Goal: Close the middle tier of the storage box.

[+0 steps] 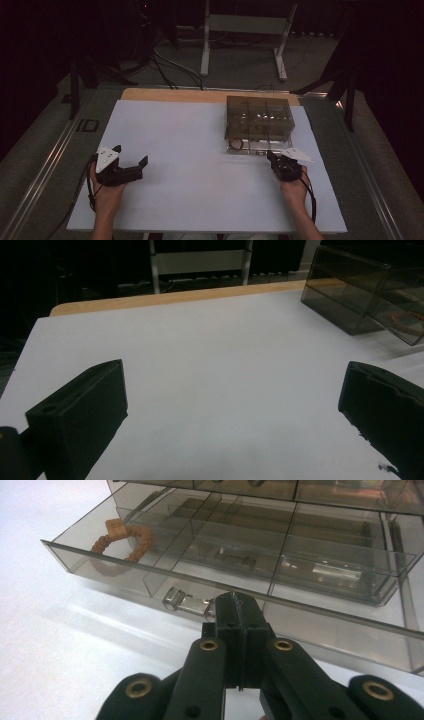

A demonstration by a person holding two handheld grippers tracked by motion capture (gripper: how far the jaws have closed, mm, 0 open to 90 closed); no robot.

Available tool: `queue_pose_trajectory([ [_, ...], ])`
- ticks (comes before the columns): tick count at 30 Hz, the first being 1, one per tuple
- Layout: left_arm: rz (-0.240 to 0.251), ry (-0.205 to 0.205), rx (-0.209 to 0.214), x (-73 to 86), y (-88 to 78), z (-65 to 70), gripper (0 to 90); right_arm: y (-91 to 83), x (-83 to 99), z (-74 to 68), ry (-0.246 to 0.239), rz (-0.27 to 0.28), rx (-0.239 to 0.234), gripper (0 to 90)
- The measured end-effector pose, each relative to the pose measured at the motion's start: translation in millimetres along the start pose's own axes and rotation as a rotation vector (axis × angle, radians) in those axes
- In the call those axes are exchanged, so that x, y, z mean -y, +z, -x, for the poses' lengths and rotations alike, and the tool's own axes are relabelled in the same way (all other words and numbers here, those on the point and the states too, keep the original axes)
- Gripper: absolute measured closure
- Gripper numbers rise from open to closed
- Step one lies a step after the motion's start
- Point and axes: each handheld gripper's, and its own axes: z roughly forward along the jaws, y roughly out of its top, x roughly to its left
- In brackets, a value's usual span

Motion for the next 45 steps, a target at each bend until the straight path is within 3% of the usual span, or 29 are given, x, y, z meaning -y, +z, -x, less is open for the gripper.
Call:
queue_pose_trajectory([
  [45, 0.0, 0.005, -0.006, 0.3, 0.2, 0.6, 0.9, 20.6, -23.4, 5.2, 0.04, -0.004, 0.03, 90.0],
])
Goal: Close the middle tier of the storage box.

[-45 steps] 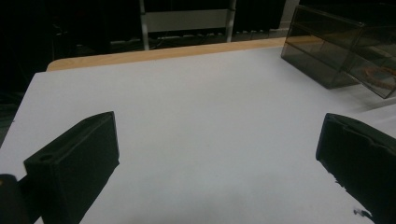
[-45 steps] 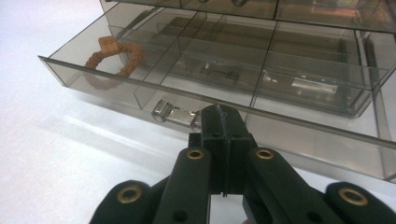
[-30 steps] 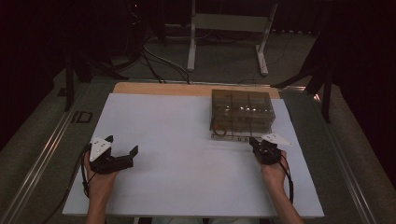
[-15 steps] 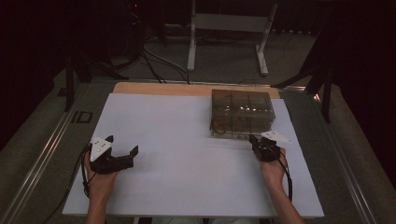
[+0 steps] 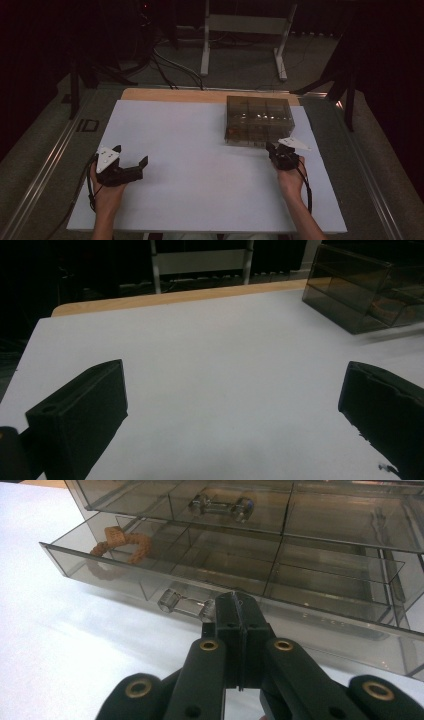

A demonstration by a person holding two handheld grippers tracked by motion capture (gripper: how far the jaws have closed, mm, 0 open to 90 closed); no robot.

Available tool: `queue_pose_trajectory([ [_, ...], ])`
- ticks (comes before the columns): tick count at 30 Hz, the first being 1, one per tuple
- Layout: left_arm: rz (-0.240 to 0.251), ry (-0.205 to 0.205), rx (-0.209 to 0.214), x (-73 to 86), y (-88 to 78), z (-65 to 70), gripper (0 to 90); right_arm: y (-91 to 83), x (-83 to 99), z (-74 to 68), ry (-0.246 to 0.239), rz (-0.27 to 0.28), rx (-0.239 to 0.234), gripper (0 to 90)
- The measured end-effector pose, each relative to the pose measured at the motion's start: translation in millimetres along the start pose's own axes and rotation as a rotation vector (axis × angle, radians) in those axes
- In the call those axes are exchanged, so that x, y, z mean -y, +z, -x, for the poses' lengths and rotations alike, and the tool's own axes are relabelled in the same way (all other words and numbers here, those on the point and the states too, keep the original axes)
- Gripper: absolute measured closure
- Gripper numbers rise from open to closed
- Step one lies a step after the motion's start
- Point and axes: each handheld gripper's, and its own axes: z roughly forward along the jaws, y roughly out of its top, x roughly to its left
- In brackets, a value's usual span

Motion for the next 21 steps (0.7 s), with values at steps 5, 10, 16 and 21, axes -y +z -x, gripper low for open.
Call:
queue_pose_trajectory([
  [5, -0.001, 0.001, -0.001, 0.1, 0.1, -0.3, 0.9, 1.3, -0.8, 0.4, 0.005, -0.001, 0.002, 90.0],
  [10, -0.001, -0.001, 0.0, 0.2, 0.2, -0.4, 0.9, 2.6, -1.7, 1.1, 0.01, -0.002, 0.005, 90.0],
  [16, -0.004, 0.003, -0.001, 0.3, 0.6, 0.0, 0.9, 4.0, -1.7, 2.0, 0.017, -0.003, 0.003, 90.0],
  [21, -0.005, 0.003, -0.001, 0.4, 0.8, 0.0, 0.9, 5.7, -1.4, 2.8, 0.021, -0.01, 0.005, 90.0],
])
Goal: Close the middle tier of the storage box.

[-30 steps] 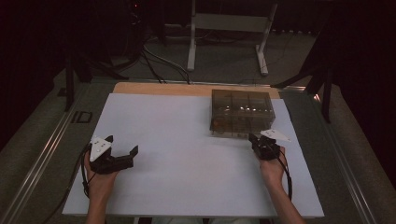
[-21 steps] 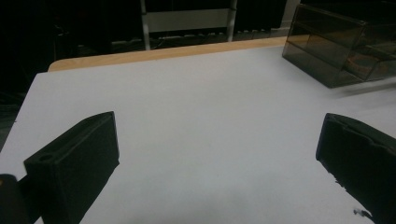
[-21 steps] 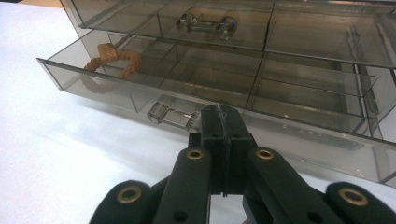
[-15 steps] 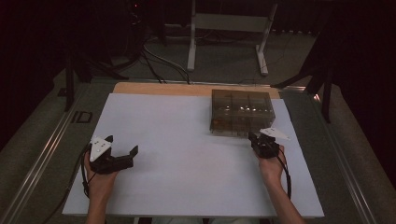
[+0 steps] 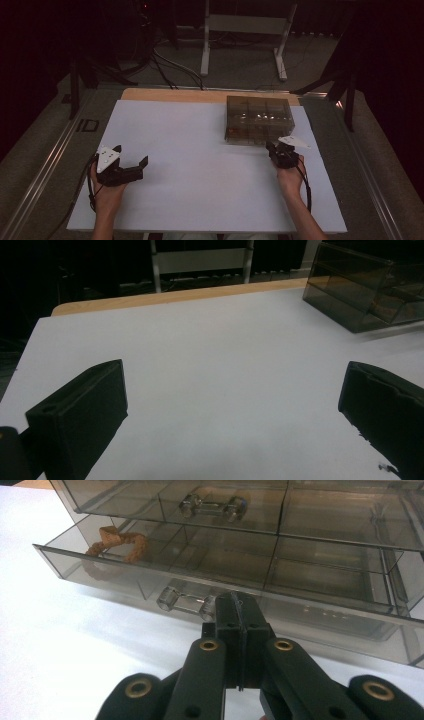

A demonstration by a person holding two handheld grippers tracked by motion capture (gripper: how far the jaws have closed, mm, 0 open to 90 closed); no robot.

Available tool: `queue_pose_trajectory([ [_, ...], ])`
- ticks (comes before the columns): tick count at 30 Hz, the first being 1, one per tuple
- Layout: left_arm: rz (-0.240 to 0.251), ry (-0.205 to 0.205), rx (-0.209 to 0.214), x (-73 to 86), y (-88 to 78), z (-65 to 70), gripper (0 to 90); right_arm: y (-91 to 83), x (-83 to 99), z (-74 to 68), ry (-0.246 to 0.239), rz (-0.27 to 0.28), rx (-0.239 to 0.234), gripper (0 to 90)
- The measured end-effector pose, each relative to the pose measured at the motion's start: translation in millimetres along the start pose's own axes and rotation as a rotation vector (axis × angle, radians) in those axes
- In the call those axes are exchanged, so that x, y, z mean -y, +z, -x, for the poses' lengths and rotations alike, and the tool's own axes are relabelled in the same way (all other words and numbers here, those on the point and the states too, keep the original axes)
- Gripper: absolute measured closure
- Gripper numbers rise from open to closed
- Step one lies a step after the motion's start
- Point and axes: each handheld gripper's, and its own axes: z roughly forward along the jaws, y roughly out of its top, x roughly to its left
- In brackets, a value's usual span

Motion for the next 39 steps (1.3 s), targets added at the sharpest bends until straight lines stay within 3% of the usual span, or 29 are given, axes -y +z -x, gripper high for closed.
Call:
queue_pose_trajectory([
  [39, -0.001, 0.004, -0.003, 0.2, 0.2, 0.1, 0.9, 21.3, -10.4, 5.1, 0.038, -0.003, 0.025, 90.0],
])
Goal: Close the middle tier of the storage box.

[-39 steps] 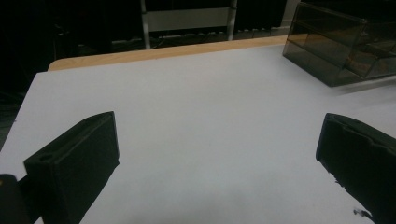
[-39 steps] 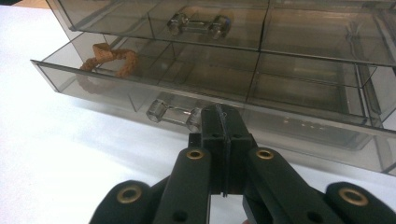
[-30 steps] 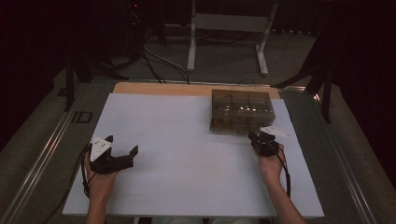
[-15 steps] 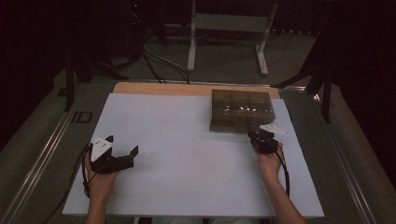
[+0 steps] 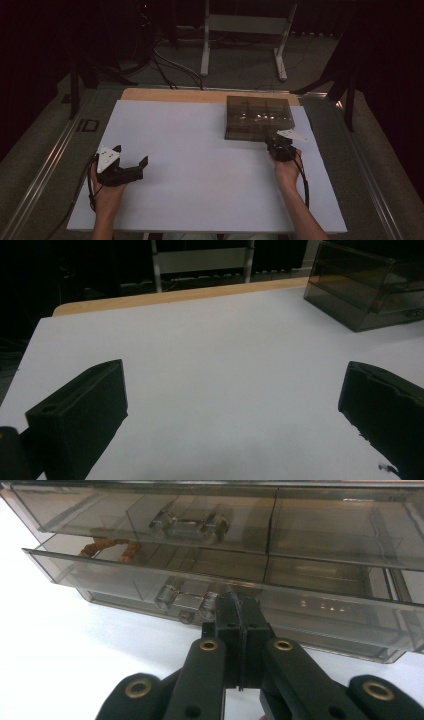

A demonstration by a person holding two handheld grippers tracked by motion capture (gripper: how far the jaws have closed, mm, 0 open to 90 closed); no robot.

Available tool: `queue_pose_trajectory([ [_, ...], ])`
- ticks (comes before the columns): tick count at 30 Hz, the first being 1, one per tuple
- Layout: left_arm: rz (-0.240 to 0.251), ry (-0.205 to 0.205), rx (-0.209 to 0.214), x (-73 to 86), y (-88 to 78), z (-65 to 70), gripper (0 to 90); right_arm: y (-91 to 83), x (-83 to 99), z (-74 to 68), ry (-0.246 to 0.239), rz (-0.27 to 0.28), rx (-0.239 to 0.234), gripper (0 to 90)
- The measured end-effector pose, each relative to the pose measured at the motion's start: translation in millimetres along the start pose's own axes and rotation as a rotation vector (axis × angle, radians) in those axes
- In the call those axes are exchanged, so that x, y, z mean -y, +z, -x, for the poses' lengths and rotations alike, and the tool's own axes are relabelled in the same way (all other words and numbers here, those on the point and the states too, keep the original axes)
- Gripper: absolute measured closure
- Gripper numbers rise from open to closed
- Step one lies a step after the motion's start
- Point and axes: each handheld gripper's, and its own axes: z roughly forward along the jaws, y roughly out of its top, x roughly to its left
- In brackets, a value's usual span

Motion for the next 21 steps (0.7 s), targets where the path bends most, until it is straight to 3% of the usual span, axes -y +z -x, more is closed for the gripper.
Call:
queue_pose_trajectory([
  [21, -0.006, 0.004, 0.0, 0.5, 1.1, -0.1, 0.9, 9.7, 1.2, 3.4, 0.007, -0.008, 0.012, 90.0],
])
